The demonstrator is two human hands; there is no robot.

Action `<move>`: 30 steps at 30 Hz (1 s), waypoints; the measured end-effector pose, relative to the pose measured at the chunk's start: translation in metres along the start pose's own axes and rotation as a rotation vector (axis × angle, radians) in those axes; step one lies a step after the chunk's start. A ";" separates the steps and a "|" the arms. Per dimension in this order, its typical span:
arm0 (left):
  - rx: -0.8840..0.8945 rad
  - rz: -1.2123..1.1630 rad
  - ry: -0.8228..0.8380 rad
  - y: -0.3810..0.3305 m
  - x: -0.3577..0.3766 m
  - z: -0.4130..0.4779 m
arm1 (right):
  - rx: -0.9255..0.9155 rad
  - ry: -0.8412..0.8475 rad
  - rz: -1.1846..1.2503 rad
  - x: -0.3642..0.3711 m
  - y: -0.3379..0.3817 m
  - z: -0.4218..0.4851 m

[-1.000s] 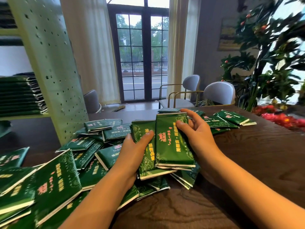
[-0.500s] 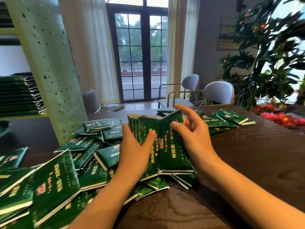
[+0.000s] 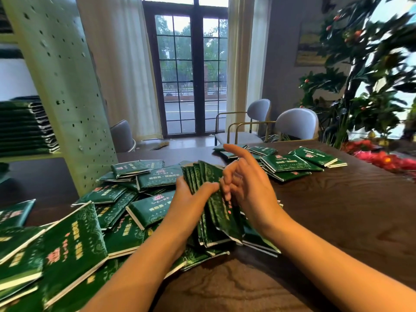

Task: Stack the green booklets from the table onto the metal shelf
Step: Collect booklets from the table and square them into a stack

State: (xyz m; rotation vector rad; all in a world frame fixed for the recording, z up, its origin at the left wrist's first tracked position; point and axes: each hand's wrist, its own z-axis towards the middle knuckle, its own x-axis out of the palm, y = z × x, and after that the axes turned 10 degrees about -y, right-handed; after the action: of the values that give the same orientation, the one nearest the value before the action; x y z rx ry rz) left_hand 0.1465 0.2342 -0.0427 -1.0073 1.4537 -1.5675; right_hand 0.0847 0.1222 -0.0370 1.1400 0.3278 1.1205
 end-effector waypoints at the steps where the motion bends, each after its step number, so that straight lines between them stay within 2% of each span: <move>1: -0.067 -0.090 0.005 0.002 -0.001 0.002 | 0.010 -0.013 -0.001 -0.001 0.000 0.003; 4: -0.223 -0.213 0.046 0.002 -0.007 0.005 | 0.022 -0.138 -0.126 -0.012 0.006 0.011; 7: -0.310 -0.323 0.034 -0.005 -0.013 0.003 | -0.049 -0.220 -0.486 -0.034 0.004 0.022; 9: -0.331 -0.433 0.013 -0.009 -0.016 0.006 | -0.046 -0.160 -0.832 -0.053 -0.002 0.032; 12: -0.323 -0.558 0.029 -0.013 -0.018 0.007 | 0.103 0.008 -1.449 -0.075 -0.017 0.041; 13: -0.324 -0.571 0.028 -0.014 -0.019 0.008 | 0.162 0.044 -1.559 -0.077 -0.020 0.042; 15: -0.323 -0.580 0.031 -0.014 -0.020 0.008 | 0.236 0.101 -1.624 -0.079 -0.024 0.040; 18: -0.324 -0.587 0.033 -0.015 -0.023 0.009 | 0.262 0.078 -1.588 -0.079 -0.023 0.041; 21: -0.335 -0.586 0.021 -0.015 -0.024 0.010 | 0.187 0.007 -1.496 -0.079 -0.016 0.042; 25: -0.340 -0.584 0.017 -0.016 -0.025 0.008 | 0.087 -0.216 -0.934 -0.077 -0.004 0.042; 28: -0.333 -0.584 0.019 -0.017 -0.025 0.006 | 0.188 -0.401 -0.441 -0.077 0.001 0.045; 30: -0.320 -0.576 0.017 -0.018 -0.024 0.006 | 0.266 -0.505 -0.239 -0.075 0.005 0.044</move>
State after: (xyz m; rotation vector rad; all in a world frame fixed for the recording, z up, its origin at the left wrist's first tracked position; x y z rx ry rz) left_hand 0.1615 0.2548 -0.0259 -1.7215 1.5400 -1.7591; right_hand 0.0794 0.0354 -0.0362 1.5295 0.2119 0.5614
